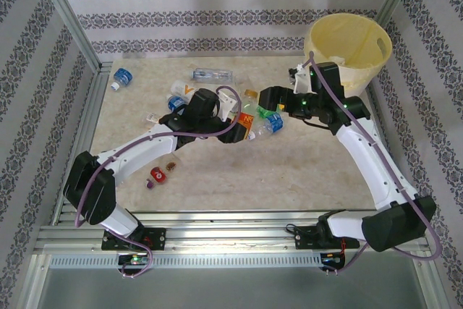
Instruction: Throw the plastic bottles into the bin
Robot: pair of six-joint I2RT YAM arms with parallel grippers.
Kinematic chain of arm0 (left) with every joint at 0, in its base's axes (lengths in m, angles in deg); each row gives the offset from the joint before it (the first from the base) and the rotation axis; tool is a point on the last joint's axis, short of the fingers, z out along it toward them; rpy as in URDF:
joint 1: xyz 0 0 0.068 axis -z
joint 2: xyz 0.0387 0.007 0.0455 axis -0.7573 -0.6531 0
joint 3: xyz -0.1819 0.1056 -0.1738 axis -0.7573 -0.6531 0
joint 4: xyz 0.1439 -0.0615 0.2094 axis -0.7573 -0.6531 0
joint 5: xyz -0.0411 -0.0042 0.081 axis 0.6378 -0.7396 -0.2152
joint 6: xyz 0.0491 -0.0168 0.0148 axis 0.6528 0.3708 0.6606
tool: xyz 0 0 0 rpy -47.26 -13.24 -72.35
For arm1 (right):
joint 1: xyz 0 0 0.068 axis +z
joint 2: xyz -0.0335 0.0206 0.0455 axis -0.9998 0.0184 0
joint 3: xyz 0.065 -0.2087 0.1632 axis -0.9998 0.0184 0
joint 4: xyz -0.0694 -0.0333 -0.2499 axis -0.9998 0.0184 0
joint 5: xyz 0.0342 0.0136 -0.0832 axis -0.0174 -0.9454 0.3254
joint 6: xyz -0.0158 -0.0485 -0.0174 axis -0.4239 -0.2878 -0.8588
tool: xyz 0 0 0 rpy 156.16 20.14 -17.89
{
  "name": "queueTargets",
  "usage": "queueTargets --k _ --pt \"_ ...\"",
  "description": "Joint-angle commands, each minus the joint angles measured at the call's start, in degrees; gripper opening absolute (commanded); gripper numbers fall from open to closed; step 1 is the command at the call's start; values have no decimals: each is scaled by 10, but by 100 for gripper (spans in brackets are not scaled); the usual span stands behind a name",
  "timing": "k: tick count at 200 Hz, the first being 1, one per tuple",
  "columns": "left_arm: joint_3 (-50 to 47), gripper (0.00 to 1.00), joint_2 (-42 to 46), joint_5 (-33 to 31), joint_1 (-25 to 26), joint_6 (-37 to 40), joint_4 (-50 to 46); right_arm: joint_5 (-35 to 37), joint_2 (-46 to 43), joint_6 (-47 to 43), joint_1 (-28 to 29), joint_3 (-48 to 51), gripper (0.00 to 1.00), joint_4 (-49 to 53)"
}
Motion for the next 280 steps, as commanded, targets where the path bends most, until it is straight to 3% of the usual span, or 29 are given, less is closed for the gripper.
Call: queueTargets --k 1,82,203,280 --pt "-6 44 22 28 -5 13 46 -22 10 12 10 10 98 -19" --pt "1 43 29 78 4 8 79 -31 39 11 20 26 95 -38" --pt "9 43 16 119 27 -7 107 -32 55 19 27 43 84 -61" --pt "0 42 17 131 28 -18 128 -29 55 23 28 45 62 -63"
